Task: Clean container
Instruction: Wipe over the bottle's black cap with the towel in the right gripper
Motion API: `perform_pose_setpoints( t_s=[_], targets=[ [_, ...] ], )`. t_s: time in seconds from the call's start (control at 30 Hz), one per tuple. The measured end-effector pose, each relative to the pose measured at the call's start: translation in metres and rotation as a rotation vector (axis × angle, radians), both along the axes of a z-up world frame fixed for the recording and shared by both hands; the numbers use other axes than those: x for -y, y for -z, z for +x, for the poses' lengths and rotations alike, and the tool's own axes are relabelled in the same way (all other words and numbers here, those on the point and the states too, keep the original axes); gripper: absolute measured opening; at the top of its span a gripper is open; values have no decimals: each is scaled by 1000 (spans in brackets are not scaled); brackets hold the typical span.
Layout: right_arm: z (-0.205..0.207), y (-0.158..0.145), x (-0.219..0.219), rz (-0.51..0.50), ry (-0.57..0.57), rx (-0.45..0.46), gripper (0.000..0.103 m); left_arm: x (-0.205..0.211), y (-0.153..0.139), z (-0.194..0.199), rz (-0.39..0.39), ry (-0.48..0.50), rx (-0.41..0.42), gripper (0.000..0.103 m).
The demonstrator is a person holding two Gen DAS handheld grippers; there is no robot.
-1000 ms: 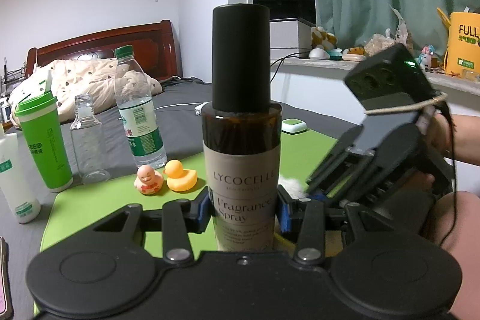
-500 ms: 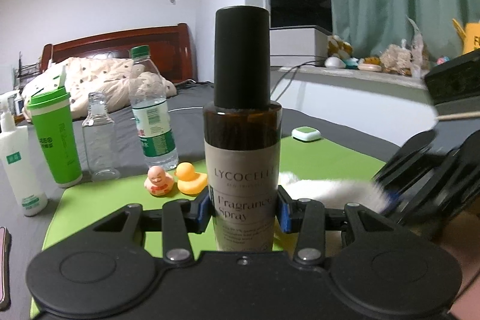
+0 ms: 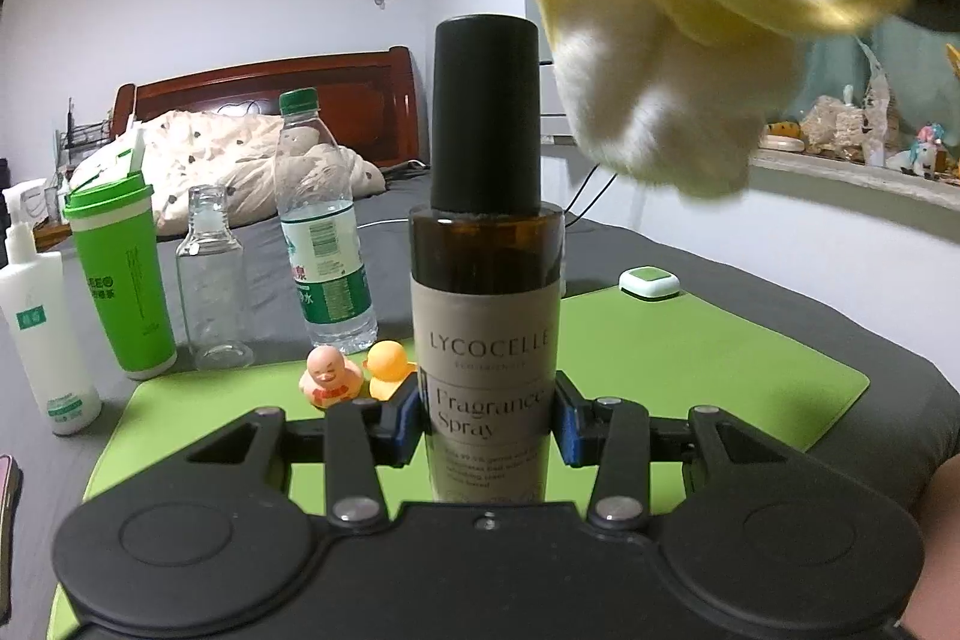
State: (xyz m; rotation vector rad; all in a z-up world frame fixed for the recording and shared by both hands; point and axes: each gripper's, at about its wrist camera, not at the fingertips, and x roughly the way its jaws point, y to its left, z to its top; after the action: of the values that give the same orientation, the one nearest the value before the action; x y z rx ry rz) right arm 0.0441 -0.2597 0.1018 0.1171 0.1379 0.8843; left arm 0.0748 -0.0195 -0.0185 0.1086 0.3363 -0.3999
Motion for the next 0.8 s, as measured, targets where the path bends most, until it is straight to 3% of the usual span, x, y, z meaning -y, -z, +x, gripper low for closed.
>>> perform_pose_setpoints(
  t_s=[0.27, 0.5, 0.8],
  targets=[
    [14, -11, -50, -101, 18, 19, 13, 2, 1, -4, 10, -8, 5, 41],
    [26, 8, -88, -193, 43, 28, 13, 0, 2, -6, -1, -11, 2, 41],
    [40, 23, -102, -220, 91, 47, 13, -3, 2, -6, -19, -17, -3, 41]
  ],
)
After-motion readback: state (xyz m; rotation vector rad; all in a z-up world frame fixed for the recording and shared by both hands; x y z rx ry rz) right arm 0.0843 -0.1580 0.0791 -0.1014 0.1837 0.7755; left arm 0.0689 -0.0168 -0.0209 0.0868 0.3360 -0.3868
